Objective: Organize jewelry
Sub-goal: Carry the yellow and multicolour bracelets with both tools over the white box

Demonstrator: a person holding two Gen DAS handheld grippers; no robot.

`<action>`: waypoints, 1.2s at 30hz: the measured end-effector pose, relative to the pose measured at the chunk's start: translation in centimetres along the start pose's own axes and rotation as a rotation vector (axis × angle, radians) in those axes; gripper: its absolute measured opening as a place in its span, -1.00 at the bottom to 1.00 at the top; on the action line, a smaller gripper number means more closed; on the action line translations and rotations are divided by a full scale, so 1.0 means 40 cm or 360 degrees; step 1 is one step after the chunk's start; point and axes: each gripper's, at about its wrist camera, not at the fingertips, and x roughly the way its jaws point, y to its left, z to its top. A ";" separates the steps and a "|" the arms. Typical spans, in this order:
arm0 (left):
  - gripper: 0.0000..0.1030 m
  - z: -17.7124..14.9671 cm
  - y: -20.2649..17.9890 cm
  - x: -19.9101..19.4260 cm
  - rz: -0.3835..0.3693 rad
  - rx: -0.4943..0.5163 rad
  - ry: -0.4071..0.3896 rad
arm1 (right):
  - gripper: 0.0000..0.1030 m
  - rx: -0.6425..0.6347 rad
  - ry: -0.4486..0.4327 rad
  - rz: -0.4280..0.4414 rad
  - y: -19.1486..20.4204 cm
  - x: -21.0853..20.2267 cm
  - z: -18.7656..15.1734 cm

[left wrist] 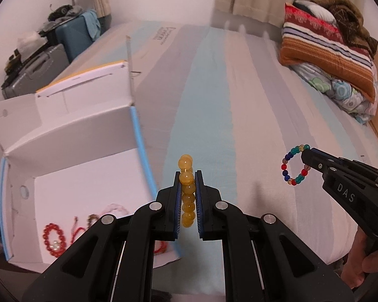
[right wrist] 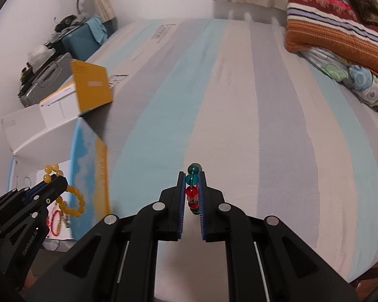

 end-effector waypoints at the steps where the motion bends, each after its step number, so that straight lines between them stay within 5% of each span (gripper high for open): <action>1: -0.83 -0.002 0.018 -0.016 0.0002 -0.0014 -0.0012 | -0.83 -0.0010 -0.0009 0.0005 0.018 -0.009 0.000; 21: -0.83 -0.084 0.376 -0.160 0.0135 -0.0244 -0.0084 | -0.83 -0.0251 -0.0139 0.0192 0.408 -0.120 -0.007; 36: -0.83 -0.185 0.581 -0.094 0.0214 -0.0406 0.0059 | -0.83 -0.0401 0.0109 0.0265 0.626 0.052 -0.093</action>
